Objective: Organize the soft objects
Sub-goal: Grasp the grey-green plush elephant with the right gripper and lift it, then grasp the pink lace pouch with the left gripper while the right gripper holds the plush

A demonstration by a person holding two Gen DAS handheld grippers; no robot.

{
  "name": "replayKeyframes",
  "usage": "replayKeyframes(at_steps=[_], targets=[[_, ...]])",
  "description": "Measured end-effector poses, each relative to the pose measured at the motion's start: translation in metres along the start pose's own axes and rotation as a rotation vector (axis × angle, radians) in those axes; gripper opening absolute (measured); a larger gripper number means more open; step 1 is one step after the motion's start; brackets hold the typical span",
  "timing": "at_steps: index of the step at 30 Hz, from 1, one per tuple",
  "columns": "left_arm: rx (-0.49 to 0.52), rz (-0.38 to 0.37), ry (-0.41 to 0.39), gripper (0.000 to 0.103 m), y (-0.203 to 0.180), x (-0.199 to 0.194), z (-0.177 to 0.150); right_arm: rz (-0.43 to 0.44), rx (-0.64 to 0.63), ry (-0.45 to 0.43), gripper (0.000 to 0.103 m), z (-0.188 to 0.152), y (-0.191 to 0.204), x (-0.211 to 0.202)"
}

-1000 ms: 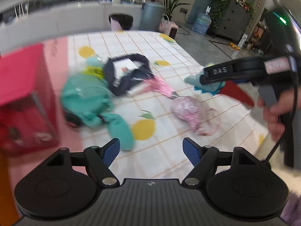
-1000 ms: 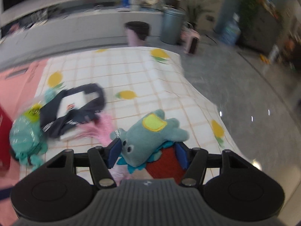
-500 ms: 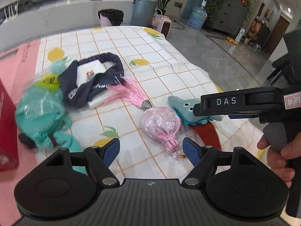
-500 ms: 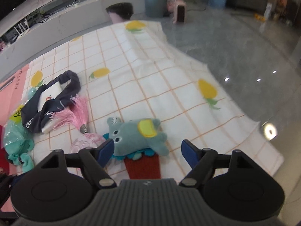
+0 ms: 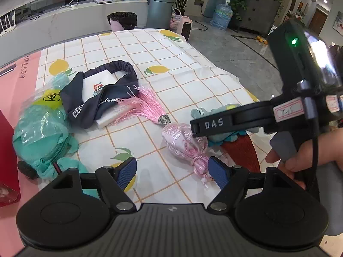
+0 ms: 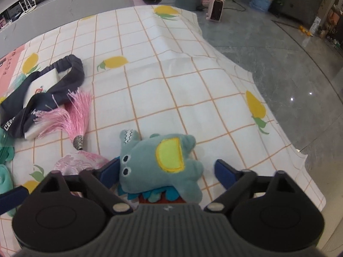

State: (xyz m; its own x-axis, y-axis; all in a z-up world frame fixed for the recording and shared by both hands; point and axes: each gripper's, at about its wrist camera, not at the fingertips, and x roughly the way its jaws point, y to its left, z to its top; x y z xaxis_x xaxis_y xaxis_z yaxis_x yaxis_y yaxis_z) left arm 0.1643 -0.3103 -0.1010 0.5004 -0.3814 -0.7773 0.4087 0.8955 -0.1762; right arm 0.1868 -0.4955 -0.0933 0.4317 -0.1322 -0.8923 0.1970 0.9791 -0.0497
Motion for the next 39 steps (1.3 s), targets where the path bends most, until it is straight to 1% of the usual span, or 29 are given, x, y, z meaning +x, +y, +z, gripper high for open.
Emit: replayKeyframes(at_steps=[1,2,3,5,7,11,14,15,17,18,19,21,22,24,27,32,34,37,39], targets=[[0.002,-0.001,-0.004,0.089,0.000,0.000,0.000,0.001,-0.002,0.005,0.076,0.000,0.000,0.002],[0.003,-0.004,-0.010,0.089,-0.001,-0.001,0.000,0.016,-0.003,0.010,0.072,-0.001,-0.001,0.003],[0.005,-0.008,-0.015,0.089,-0.001,-0.001,0.001,0.039,0.000,0.009,0.064,-0.001,-0.001,0.002],[0.008,-0.017,-0.021,0.089,-0.001,-0.001,0.000,0.057,-0.007,-0.001,0.062,-0.001,0.000,-0.002],[0.011,-0.013,-0.020,0.089,-0.002,0.000,0.000,0.047,-0.012,-0.002,0.057,-0.001,0.003,-0.003],[0.023,-0.013,-0.028,0.089,-0.004,0.001,0.000,0.044,0.012,-0.015,0.057,0.000,0.002,-0.009],[0.028,-0.016,-0.023,0.089,-0.006,0.005,0.001,0.016,0.064,-0.062,0.057,0.000,-0.008,-0.024],[0.024,-0.014,-0.011,0.089,-0.007,0.008,0.003,0.030,0.095,-0.083,0.057,0.000,-0.013,-0.030],[0.002,-0.015,0.003,0.089,-0.008,0.015,0.004,0.098,0.191,-0.107,0.057,-0.001,-0.029,-0.039],[-0.004,-0.020,0.006,0.089,-0.009,0.018,0.005,0.108,0.224,-0.112,0.057,-0.001,-0.034,-0.042],[-0.006,-0.022,0.007,0.089,-0.010,0.020,0.006,0.098,0.236,-0.120,0.057,-0.001,-0.037,-0.047],[0.003,-0.017,0.005,0.089,-0.014,0.025,0.009,0.081,0.231,-0.139,0.057,-0.002,-0.038,-0.052],[0.009,-0.007,0.004,0.089,-0.017,0.027,0.010,0.089,0.231,-0.141,0.057,-0.003,-0.038,-0.053],[0.029,0.015,0.002,0.089,-0.023,0.033,0.012,0.108,0.230,-0.136,0.058,-0.002,-0.038,-0.051],[0.046,0.061,0.009,0.089,-0.027,0.043,0.016,0.094,0.216,-0.130,0.058,-0.002,-0.036,-0.048],[0.040,0.111,0.008,0.089,-0.024,0.054,0.021,0.094,0.239,-0.135,0.058,-0.005,-0.044,-0.048],[0.035,0.112,0.001,0.087,-0.023,0.055,0.022,0.085,0.239,-0.132,0.058,-0.005,-0.045,-0.047],[0.026,0.115,-0.013,0.079,-0.022,0.055,0.022,0.084,0.230,-0.130,0.058,-0.006,-0.044,-0.046],[0.025,0.117,-0.027,0.069,-0.021,0.053,0.020,0.088,0.218,-0.131,0.058,-0.006,-0.041,-0.047]])
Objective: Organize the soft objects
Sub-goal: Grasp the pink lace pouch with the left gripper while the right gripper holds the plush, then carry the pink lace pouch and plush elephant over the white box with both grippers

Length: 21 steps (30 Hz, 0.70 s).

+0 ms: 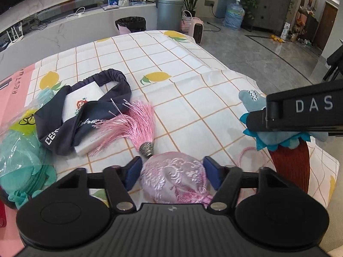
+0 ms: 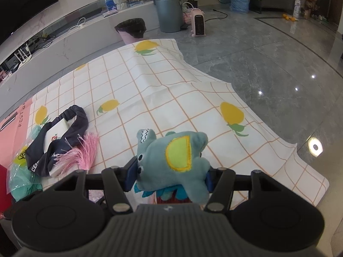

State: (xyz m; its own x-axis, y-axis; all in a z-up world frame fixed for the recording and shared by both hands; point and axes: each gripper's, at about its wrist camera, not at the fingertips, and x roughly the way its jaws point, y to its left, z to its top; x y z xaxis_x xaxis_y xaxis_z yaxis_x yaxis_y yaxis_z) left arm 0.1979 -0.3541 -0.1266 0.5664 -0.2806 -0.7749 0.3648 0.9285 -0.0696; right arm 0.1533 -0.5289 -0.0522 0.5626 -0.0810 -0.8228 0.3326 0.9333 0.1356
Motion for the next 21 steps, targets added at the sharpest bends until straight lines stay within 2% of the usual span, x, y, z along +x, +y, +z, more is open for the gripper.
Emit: replayKeyframes(at_steps=[3,9,12,21], targets=[[0.017,-0.002,-0.014,0.063,0.000,-0.003,-0.003,0.002,-0.013,-0.009,0.060,0.000,0.003,-0.001],[0.064,-0.018,-0.031,0.059,0.003,-0.014,-0.009,0.000,-0.024,-0.014,0.060,-0.001,0.003,-0.003],[0.049,-0.043,-0.054,0.058,0.010,-0.025,-0.013,-0.003,-0.028,-0.016,0.060,0.000,0.004,-0.003],[0.021,-0.040,-0.149,0.057,0.024,-0.068,-0.011,0.023,-0.019,-0.067,0.060,0.002,0.008,-0.016]])
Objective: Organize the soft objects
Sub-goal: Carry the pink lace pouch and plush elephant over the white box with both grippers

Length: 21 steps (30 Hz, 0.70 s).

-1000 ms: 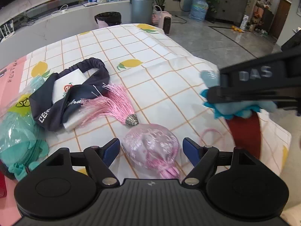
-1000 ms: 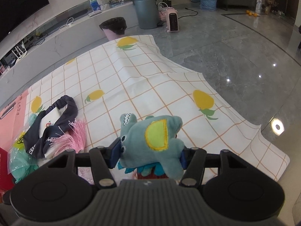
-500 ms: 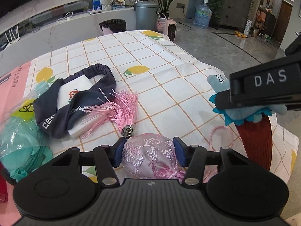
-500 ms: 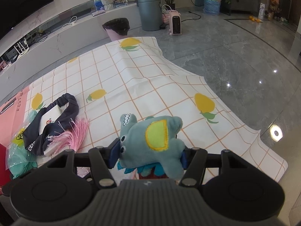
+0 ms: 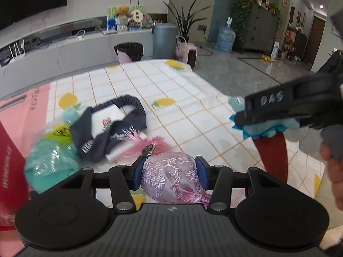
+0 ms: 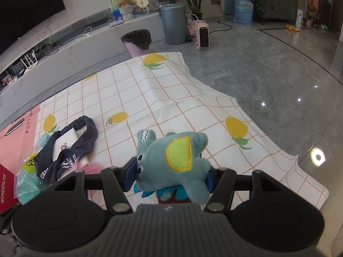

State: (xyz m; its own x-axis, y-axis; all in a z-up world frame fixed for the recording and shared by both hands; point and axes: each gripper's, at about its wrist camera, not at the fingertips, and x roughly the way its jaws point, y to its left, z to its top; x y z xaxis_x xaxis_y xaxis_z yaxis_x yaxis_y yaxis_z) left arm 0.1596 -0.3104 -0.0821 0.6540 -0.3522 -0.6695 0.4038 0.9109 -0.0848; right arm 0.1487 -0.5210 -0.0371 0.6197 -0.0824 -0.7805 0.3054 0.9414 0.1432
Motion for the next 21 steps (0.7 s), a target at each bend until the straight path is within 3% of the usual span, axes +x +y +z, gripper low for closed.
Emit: replayKeyframes(at_steps=[7,15,21], targets=[[0.017,0.007,-0.056,0.057,0.006,-0.031,0.015,-0.017,-0.015,-0.043,0.060,0.001,0.007,-0.014],[-0.018,0.016,-0.065,0.057,0.041,-0.062,0.040,0.039,-0.016,-0.084,0.059,0.005,0.027,-0.029],[-0.075,0.086,-0.052,0.057,0.078,-0.088,0.060,0.113,0.025,-0.134,0.059,0.012,0.046,-0.043]])
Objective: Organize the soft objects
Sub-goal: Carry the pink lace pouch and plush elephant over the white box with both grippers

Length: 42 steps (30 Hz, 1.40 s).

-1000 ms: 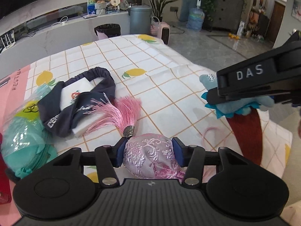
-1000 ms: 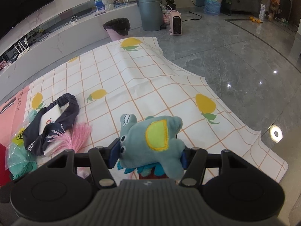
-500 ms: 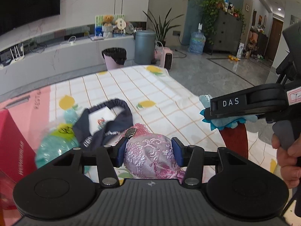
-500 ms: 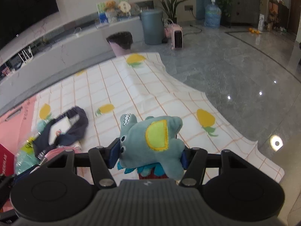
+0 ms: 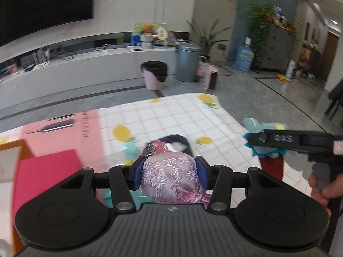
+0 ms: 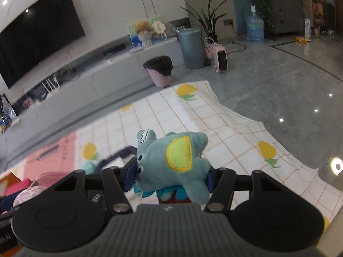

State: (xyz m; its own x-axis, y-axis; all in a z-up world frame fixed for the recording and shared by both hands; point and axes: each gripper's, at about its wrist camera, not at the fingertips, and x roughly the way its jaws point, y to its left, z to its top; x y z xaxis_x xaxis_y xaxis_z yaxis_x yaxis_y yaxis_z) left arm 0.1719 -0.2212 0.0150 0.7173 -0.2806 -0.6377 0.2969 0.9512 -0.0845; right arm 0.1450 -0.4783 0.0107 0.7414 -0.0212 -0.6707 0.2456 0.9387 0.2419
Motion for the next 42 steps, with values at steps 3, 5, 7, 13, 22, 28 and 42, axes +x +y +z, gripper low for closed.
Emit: replayKeyframes(at_steps=[3,5,7,13,22,28,42], targets=[[-0.036,0.018,0.010,0.057,0.022,-0.013,0.010,0.022,0.003,-0.035,0.059,0.003,0.016,-0.012],[-0.045,0.037,0.000,0.057,0.038,-0.023,0.016,0.040,-0.008,-0.061,0.059,0.007,0.030,-0.021],[-0.050,0.067,-0.028,0.057,0.053,-0.037,0.024,0.059,-0.010,-0.085,0.059,0.010,0.045,-0.029],[-0.066,0.163,-0.094,0.057,0.103,-0.089,0.041,0.133,-0.059,-0.173,0.059,0.026,0.111,-0.058],[-0.087,0.339,-0.146,0.057,0.185,-0.151,0.038,0.370,-0.179,-0.195,0.059,0.026,0.264,-0.082],[-0.155,0.397,-0.113,0.057,0.234,-0.154,0.022,0.522,-0.271,-0.149,0.059,-0.004,0.354,-0.085],[-0.153,0.355,0.144,0.057,0.286,-0.088,-0.042,0.586,-0.349,0.123,0.059,-0.077,0.400,-0.015]])
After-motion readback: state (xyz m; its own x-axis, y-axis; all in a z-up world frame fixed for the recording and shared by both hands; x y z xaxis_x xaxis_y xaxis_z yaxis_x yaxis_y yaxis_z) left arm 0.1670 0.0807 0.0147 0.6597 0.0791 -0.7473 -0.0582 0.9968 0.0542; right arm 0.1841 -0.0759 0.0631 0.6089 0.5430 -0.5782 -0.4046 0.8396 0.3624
